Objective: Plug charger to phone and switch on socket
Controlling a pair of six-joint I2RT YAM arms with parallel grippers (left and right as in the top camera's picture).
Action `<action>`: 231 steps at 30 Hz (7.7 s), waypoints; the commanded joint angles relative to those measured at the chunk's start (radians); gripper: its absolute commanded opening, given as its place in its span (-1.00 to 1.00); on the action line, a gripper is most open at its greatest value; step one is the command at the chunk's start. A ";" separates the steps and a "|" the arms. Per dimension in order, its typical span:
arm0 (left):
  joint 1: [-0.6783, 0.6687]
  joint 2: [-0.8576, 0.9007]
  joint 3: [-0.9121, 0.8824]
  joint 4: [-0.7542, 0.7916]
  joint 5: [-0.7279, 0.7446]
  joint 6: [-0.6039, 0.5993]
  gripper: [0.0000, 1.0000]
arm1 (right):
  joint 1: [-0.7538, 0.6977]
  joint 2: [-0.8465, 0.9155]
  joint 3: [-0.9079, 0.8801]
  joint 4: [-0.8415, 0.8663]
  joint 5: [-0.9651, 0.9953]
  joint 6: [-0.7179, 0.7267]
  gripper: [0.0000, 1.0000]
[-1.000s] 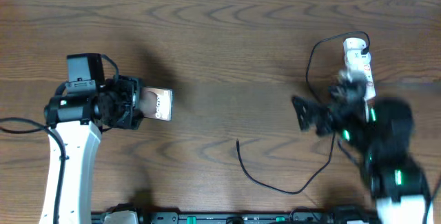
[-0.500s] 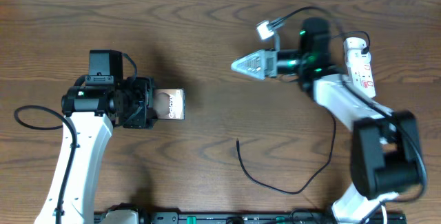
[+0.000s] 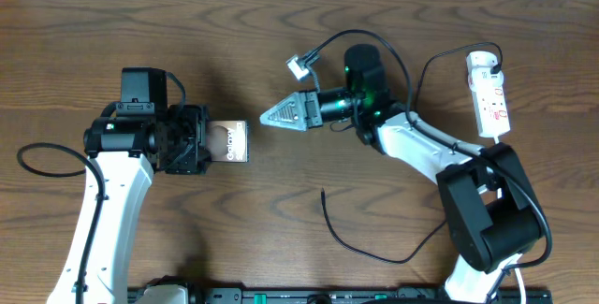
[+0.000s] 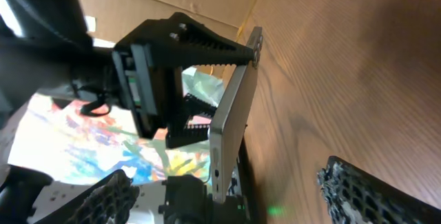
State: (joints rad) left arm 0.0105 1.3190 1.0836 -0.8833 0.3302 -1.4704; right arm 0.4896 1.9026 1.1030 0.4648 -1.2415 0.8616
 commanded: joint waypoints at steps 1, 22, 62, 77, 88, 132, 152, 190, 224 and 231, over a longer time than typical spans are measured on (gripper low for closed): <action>-0.005 0.002 0.016 0.001 -0.010 -0.013 -0.86 | 0.040 -0.002 0.013 0.002 0.071 0.021 0.70; -0.063 0.002 0.016 0.001 -0.051 -0.048 -0.86 | 0.188 -0.002 0.013 -0.013 0.257 0.021 0.43; -0.097 0.002 0.016 -0.018 -0.029 -0.185 -0.85 | 0.232 -0.002 0.013 -0.013 0.361 0.036 -0.21; -0.097 0.002 0.016 -0.018 -0.029 -0.228 -0.86 | 0.232 -0.002 0.013 -0.013 0.375 0.036 -0.34; -0.097 0.002 0.016 -0.018 -0.029 -0.225 -0.86 | 0.232 -0.002 0.013 -0.013 0.375 0.036 -0.59; -0.097 0.002 0.016 -0.022 -0.028 -0.198 0.79 | 0.231 -0.002 0.013 -0.032 0.376 0.036 -0.97; -0.096 -0.083 0.020 0.020 0.021 -0.050 0.79 | 0.157 -0.002 0.013 -0.076 0.504 0.083 -0.97; -0.083 -0.169 0.020 0.241 -0.167 0.063 0.80 | 0.098 -0.002 0.013 0.310 0.415 1.189 -0.97; -0.083 -0.111 0.018 0.351 -0.144 0.146 0.69 | 0.117 -0.003 0.014 0.401 0.454 1.190 -0.97; -0.083 -0.084 0.010 0.382 -0.138 0.154 0.61 | 0.117 -0.003 0.014 0.456 0.449 1.190 -0.98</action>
State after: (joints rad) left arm -0.0788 1.2102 1.0836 -0.5198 0.2028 -1.3334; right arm 0.5968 1.9099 1.1030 0.8837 -0.8066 2.0388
